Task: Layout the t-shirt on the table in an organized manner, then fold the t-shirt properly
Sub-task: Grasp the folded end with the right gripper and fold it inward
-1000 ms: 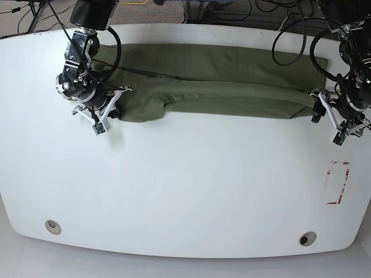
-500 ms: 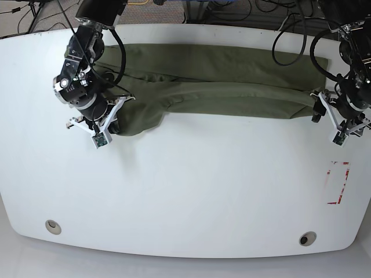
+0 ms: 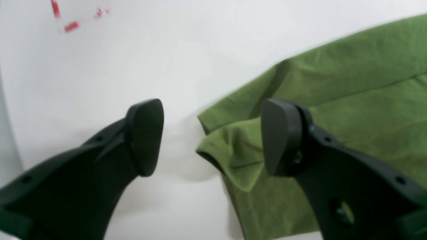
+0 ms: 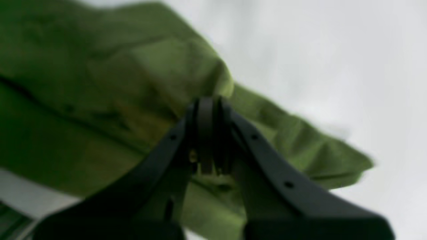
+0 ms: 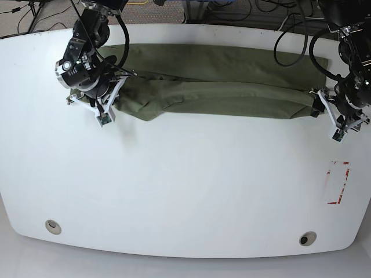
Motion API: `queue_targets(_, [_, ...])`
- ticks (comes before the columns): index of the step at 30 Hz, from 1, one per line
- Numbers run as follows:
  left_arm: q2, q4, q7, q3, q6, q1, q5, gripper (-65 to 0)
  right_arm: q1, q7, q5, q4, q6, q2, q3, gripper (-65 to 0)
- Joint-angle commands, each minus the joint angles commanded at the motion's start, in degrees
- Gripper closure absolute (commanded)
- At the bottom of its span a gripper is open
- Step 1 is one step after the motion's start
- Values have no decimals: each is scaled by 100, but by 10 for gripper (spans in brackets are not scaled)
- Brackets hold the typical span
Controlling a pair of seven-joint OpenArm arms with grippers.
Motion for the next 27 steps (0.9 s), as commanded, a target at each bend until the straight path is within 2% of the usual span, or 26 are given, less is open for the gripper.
queue_targets(6, [114, -114, 0, -9, 0, -9, 0, -421, -431, -105, 1503, -9, 0, 334, -9, -2])
queue_targets(11, [149, -114, 0, -9, 0, -18, 0, -421, -695, -141, 2541, -9, 0, 554, -18, -3])
queue_targets(15, [149, -114, 0, -9, 0, -18, 0, -421, -791, -141, 3077, -35, 0, 756, -202, -5])
queue_targets(17, [149, -123, 0, -9, 0, -26, 0, -421, -853, -141, 3349, -70, 0, 976, -440, -5])
queue_targets(27, [149, -123, 0, 0, 0, -26, 0, -421, -905, -123, 3991, -79, 0, 1626, -1547, -5])
